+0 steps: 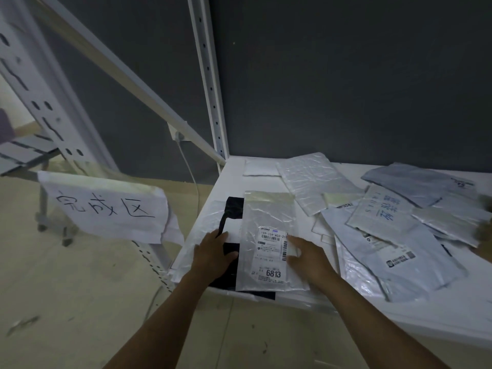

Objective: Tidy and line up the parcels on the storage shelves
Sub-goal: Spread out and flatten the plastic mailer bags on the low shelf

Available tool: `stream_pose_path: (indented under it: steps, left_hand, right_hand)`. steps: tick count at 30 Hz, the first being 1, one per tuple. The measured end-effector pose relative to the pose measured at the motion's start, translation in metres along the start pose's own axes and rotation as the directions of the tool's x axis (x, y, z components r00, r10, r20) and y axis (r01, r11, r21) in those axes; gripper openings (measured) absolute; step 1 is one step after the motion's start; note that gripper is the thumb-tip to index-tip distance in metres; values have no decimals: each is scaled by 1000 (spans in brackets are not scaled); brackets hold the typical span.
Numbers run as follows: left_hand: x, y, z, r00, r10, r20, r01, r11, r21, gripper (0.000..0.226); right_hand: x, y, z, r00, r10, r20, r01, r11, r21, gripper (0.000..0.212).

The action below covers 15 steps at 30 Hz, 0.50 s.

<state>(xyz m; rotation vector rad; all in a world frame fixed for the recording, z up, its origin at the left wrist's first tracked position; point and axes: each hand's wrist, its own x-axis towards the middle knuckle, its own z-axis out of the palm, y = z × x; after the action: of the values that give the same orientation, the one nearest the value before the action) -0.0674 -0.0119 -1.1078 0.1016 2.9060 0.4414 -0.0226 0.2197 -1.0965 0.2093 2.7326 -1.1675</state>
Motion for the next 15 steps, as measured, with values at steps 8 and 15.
stream_pose_path:
  steps: [8,15]
  left_hand:
    - [-1,33,-6,993,-48,-107,39,995,-87,51]
    - [-3,77,10,993,89,-77,-71,973,219,48]
  right_hand:
    - [-7,-13,2,997,-76,-29,53,884,-465,33]
    - [-29,31,-56,967,-218,-133,92,782,-616,37]
